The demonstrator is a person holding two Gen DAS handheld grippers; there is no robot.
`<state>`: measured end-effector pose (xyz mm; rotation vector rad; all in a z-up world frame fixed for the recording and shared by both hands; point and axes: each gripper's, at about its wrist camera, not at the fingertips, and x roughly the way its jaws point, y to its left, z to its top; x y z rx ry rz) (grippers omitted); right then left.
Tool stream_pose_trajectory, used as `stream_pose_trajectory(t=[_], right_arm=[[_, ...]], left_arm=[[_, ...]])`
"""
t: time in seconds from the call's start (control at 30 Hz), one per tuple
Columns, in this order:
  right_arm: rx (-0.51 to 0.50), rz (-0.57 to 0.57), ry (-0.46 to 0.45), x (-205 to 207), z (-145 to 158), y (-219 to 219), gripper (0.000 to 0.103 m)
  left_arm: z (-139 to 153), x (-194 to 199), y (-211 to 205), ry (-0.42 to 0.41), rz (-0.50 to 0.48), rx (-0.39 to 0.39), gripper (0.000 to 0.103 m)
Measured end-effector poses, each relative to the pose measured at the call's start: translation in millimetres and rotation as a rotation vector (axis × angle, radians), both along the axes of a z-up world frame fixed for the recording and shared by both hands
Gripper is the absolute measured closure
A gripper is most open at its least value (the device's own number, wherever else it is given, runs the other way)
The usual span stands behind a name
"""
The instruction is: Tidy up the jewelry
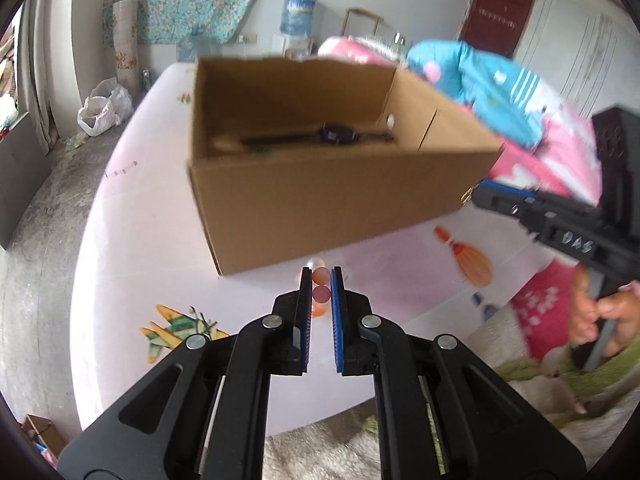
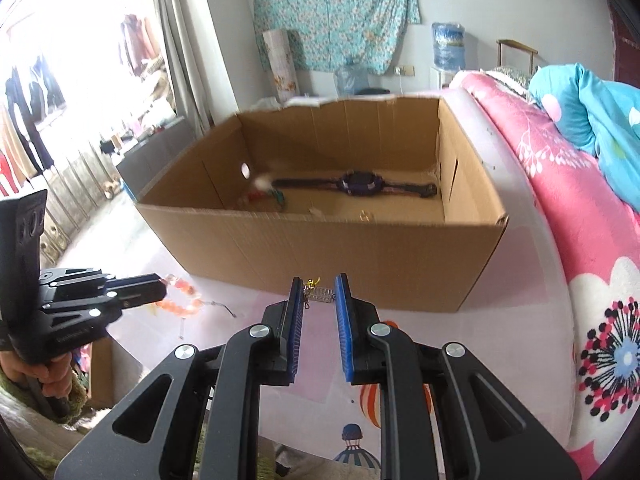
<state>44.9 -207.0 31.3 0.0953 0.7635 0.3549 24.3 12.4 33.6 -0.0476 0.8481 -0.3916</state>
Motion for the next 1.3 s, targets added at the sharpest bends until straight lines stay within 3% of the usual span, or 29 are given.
stream_pose_trajectory(t=[0.27, 0.5, 0.63, 0.73, 1.0, 1.03, 1.07, 1.13, 1.3], right_arm=[[0.086, 0.037, -0.100, 4.0, 43.5, -5.5, 0.089], [0.107, 0.060, -0.171, 30.0, 72.8, -14.5, 0.089], [0.103, 0.052, -0.162, 54.3, 73.4, -22.5, 0.089], [0.104, 0.037, -0.161, 68.0, 74.1, -31.1, 0.089], [0.158, 0.015, -0.116, 72.3, 64.3, -55.3, 0.088], [0.171, 0.033, -0.109, 66.7, 61.6, -57.2, 0.085], [0.186, 0.059, -0.095, 59.4, 57.4, -57.8, 0.072], [0.196, 0.107, -0.059, 46.2, 48.2, -54.1, 0.056], [0.049, 0.149, 0.074, 26.0, -5.9, -25.6, 0.056]], left_arm=[[68.7, -8.4, 2.2, -0.119, -0.053, -0.147, 0.095], [105.9, 13.5, -14.4, -0.198, -0.100, -0.188, 0.095], [104.1, 48.0, -23.9, -0.160, -0.122, -0.221, 0.095], [97.9, 66.4, -30.0, -0.141, -0.124, -0.199, 0.095], [84.9, 86.6, -33.1, -0.103, -0.136, -0.187, 0.095], [83.1, 87.4, -33.7, -0.101, -0.134, -0.184, 0.095], [82.4, 87.4, -33.2, -0.099, -0.134, -0.185, 0.095], [78.9, 87.9, -33.2, -0.087, -0.135, -0.188, 0.095], [72.4, 88.9, -33.7, -0.068, -0.142, -0.187, 0.095]])
